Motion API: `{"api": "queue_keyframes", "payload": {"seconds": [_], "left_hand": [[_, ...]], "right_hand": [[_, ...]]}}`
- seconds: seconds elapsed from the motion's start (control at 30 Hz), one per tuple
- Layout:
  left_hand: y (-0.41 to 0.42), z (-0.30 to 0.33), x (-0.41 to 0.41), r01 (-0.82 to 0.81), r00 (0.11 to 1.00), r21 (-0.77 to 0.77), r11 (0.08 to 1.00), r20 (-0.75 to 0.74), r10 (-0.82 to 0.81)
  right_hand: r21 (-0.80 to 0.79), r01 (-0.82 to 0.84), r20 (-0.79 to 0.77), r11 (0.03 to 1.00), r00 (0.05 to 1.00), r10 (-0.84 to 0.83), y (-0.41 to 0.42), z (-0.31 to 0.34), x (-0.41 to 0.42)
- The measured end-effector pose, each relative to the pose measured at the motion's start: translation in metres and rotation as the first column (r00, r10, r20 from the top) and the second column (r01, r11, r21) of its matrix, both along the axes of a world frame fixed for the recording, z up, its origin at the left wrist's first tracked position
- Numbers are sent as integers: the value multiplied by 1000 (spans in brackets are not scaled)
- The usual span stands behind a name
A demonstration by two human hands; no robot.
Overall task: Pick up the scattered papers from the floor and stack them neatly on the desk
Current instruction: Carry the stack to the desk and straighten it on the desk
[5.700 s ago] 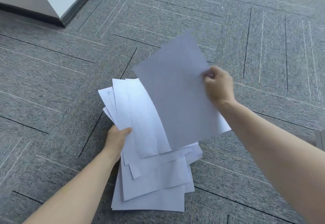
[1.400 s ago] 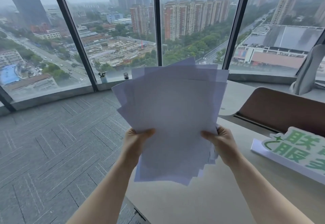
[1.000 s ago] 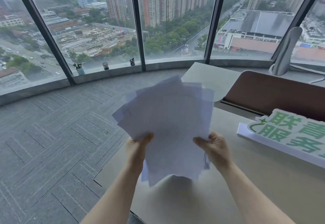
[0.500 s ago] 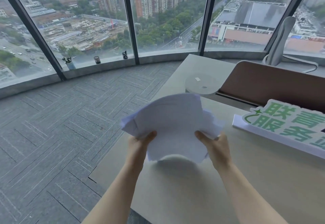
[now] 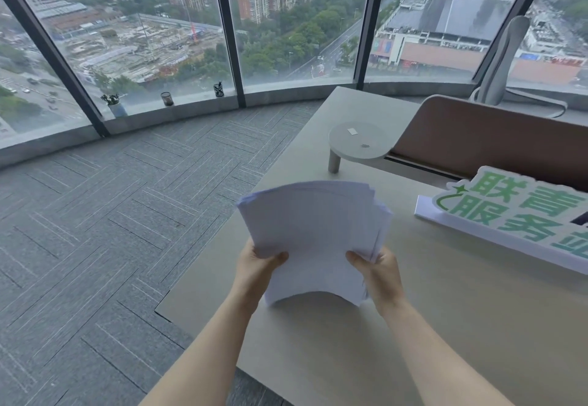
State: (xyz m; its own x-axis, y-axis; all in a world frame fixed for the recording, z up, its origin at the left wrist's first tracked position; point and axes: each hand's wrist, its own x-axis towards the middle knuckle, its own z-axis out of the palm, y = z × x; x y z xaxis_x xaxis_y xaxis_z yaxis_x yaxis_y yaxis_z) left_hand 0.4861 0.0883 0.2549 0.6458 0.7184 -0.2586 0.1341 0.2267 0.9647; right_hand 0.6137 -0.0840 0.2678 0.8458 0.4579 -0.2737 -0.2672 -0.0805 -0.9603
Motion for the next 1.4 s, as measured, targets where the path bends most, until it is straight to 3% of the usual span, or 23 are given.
{"api": "queue_keyframes", "payload": {"seconds": [0.27,0.4,0.47,0.53,0.57,0.63,0.73,0.8,0.9,1.13,1.23,1.3,1.37,1.4], "left_hand": [[-7,2,8,-87,996,25,996,-34,88],[0,14,9,-43,998,220,975,-28,50],[4,27,12,7,997,379,925,-77,23],[7,43,17,78,986,571,817,-163,20],[7,52,20,127,977,664,737,-212,22],[6,68,26,220,957,799,560,-288,35],[4,79,34,279,950,892,355,-310,32],[1,82,39,279,957,926,255,-291,9],[1,77,40,269,960,943,197,-278,20],[24,43,26,331,903,893,303,-394,174],[34,34,17,266,902,882,388,-370,223],[37,33,11,168,927,813,557,-322,190],[33,33,8,94,961,570,816,-266,75],[29,32,8,74,979,446,892,-204,21]], "right_hand": [[7,40,40,999,998,-40,-5,-8,-3],[88,176,201,980,961,-191,-15,9,10],[-53,270,506,961,837,-208,-21,25,20],[-119,277,780,954,621,-83,-24,42,30],[-148,248,841,957,540,-10,-23,52,34],[-228,174,864,958,489,117,-17,66,39],[-297,67,818,952,532,218,-14,67,42],[-279,5,722,960,660,206,-18,59,41],[-210,-25,577,977,804,145,-25,36,41],[-82,23,391,996,920,11,-52,8,41],[-14,71,327,997,943,-63,-64,-2,47],[20,87,296,996,951,-89,-71,-4,51],[36,97,283,995,953,-103,-77,-3,53],[46,103,284,994,952,-112,-78,-2,52]]}}
